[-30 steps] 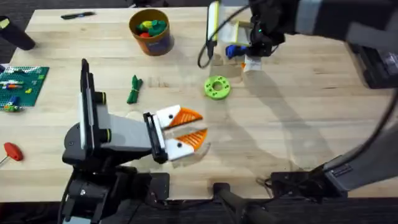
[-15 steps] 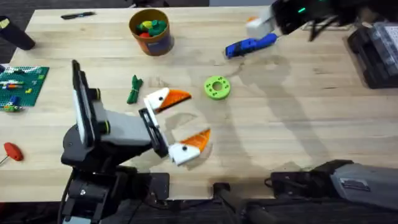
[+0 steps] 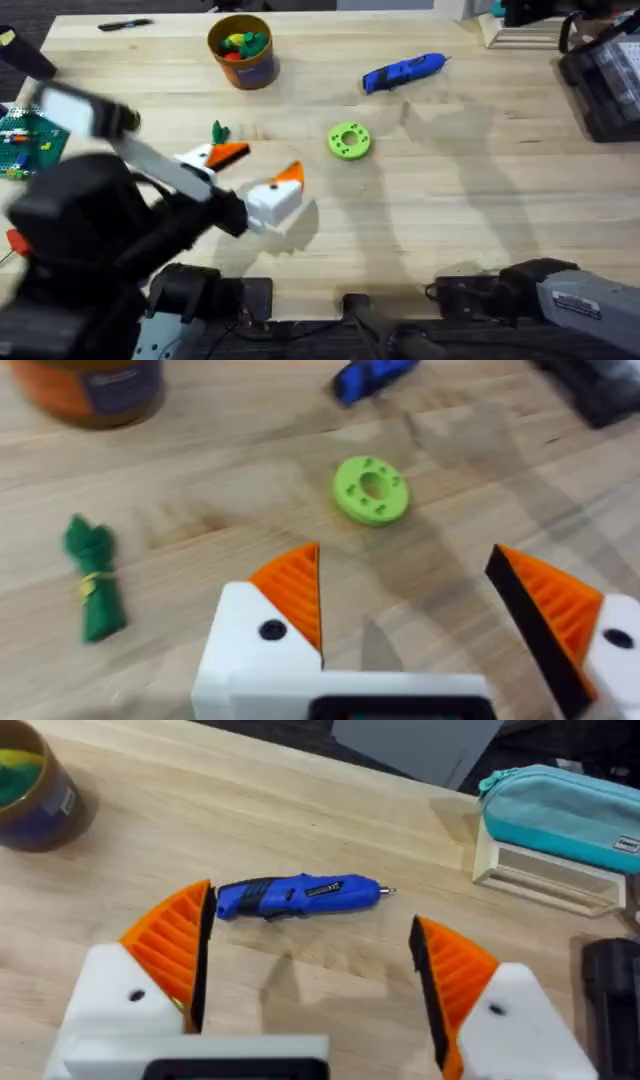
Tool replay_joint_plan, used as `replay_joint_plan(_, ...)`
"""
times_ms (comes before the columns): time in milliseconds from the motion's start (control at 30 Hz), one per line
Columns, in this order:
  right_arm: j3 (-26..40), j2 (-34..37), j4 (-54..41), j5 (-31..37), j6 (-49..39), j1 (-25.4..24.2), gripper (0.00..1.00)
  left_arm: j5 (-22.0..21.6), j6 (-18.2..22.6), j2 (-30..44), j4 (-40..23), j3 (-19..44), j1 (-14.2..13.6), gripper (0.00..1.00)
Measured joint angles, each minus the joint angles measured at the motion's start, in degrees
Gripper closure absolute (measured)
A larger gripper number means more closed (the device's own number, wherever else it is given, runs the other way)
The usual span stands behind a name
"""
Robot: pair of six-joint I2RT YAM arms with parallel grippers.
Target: Pick up the gripper from the table and insert it into the empty holder that is missing its gripper. Then pick up a screw, insert it into the mounting hole, and use the screwdriver to tighten it. Finally, clean up the table by picking up the vegetable and placing it into the bucket.
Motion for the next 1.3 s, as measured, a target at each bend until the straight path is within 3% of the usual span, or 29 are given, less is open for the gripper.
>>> replay_joint_plan(267, 0.0, -0.02, -0.58, -0.66, 0.22, 0.0, 0.007, -13.03, 7.2, 24.58, -21.25, 22.12, 0.0, 0.015)
replay_joint_plan(433, 0.0, -0.02, -1.46, -0.77, 0.22, 0.0, 0.007, -18.21, 10.28, 38.2, -21.7, 31.74, 0.02, 0.016)
replay_joint_plan(667, 0.0, 0.0, -4.2, -0.78, 0.01, 0.0, 0.008, -26.72, 11.63, 48.81, -18.58, 33.12, 0.15, 0.015)
replay_joint_plan(833, 0.11, 0.0, -12.35, -1.4, -0.03, -0.02, 0.008, -31.28, 12.01, 55.61, -18.82, 33.12, 3.34, 0.015)
replay_joint_plan(1067, 5.36, 0.1, -28.01, -4.46, 2.67, -1.91, 0.008, -31.54, 15.08, 63.71, -17.55, 33.12, 9.58, 0.015)
replay_joint_plan(1300, 7.82, 0.09, -36.69, -8.02, 4.05, -3.74, 0.008, -30.92, 17.6, 71.09, -14.06, 33.12, 12.88, 0.015)
